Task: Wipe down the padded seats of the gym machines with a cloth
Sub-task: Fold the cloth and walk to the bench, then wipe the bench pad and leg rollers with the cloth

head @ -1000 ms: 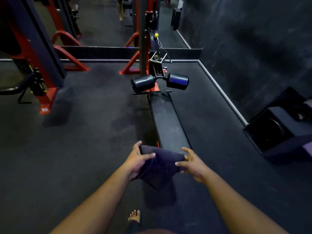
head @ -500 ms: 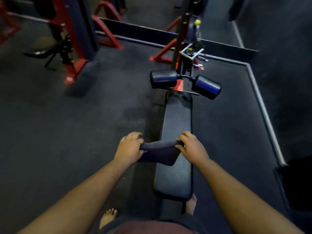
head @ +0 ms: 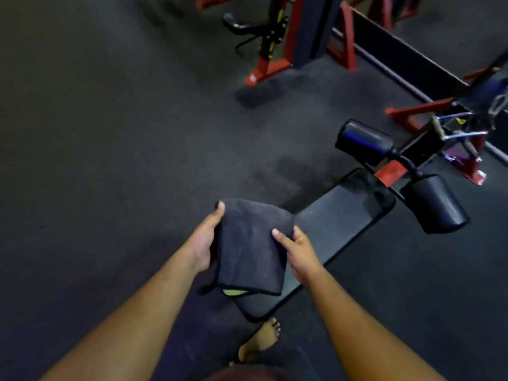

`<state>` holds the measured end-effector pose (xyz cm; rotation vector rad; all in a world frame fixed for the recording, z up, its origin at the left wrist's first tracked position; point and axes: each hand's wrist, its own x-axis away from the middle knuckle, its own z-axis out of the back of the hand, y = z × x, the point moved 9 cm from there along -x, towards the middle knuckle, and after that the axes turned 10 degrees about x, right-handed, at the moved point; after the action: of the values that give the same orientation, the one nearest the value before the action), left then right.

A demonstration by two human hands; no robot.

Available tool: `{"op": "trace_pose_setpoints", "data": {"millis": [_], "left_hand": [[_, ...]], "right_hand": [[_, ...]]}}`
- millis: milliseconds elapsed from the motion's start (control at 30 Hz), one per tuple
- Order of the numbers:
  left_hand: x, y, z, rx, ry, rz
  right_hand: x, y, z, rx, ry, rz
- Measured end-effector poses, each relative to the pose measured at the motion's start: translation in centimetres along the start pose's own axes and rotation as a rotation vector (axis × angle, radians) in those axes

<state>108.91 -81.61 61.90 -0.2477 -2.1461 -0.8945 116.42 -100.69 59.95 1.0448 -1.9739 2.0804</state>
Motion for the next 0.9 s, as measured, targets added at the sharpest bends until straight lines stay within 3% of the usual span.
{"op": "trace_pose_setpoints", "data": {"millis": [67,133,267,367,467,567,700,900], "left_hand": [[1.2,-3.6,3.1,-0.17,-0.016,0.038],[2.2,-6.3,6.4,-0.286,0.069,-0.025],[5.1,-8.5,9.8,-0.151,0.324,-0.224],[7.9,-11.0,8.7,-0.135,0.199,-0.268],[10.2,-13.9,7.1,-0.507,0.063,-0.198],[10.5,-15.2,7.2,-0.853,0.164,-0.153],[10.3,-16.7,6.7,-0.785,0.265,-0.185],[3.8,-23.3,5.9,-0.746,0.392,-0.16]], "right_hand": [[0.4,1.5,-0.4,0.01,0.017,-0.024],[1.3,3.1,-0.2,0.183,0.035,-0.036],[3.8,5.4,1.4,0.299,0.026,-0.084],[6.7,5.1,1.1,0.356,-0.094,-0.036],[9.3,5.5,0.8,0.558,-0.272,-0.025],[9.8,5.8,1.3,0.787,-0.365,-0.009],[8.6,6.6,2.4,0.801,-0.358,-0.015],[1.2,10.7,5.8,1.125,-0.391,0.02]]}}
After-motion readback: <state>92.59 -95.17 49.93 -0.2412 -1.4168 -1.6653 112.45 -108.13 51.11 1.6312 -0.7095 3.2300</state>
